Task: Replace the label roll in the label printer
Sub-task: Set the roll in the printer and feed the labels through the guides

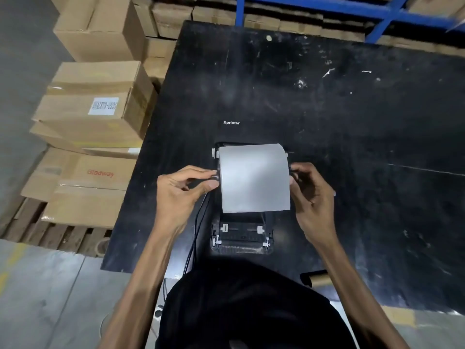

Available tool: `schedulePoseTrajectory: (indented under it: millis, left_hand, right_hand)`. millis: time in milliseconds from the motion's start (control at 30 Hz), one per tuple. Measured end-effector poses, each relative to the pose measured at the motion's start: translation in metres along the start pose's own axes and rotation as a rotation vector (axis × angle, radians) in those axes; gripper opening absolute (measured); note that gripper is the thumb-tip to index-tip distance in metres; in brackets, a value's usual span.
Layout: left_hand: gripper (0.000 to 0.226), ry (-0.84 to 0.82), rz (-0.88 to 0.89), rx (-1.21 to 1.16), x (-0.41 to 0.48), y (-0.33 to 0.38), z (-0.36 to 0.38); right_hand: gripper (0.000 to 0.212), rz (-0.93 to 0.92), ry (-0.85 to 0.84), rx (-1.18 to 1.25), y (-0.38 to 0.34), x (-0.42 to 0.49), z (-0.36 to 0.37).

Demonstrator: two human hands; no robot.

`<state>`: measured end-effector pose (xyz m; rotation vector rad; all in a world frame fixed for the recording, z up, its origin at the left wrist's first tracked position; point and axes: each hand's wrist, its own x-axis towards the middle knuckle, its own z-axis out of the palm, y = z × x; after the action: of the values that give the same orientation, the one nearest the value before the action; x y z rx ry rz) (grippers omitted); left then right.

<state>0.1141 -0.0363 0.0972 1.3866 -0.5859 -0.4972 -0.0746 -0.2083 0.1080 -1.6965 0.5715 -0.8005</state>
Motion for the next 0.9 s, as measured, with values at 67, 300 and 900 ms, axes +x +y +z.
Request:
schedulePoseTrajectory:
  millis: [67,300,900]
  left_hand:
    - [0.022,-0.010,-0.018,0.069,0.000,-0.013,-0.001]
    - [0.022,-0.060,-0.130,0.227,-0.003,-0.058,-0.001]
    - [0.011,-0.144,-0.068,0.651,0.017,-0.118,-0.001]
  right_hand:
    - [0.011,0.010,-0.017,-0.070,0.014,-0.004,-0.004]
    - [0.020,0.038,-0.066,-0.366,0.080,-0.023,-0.007]
    - [0.011,0.008,-0.161,-0.844,0.145,-0.015,0.011]
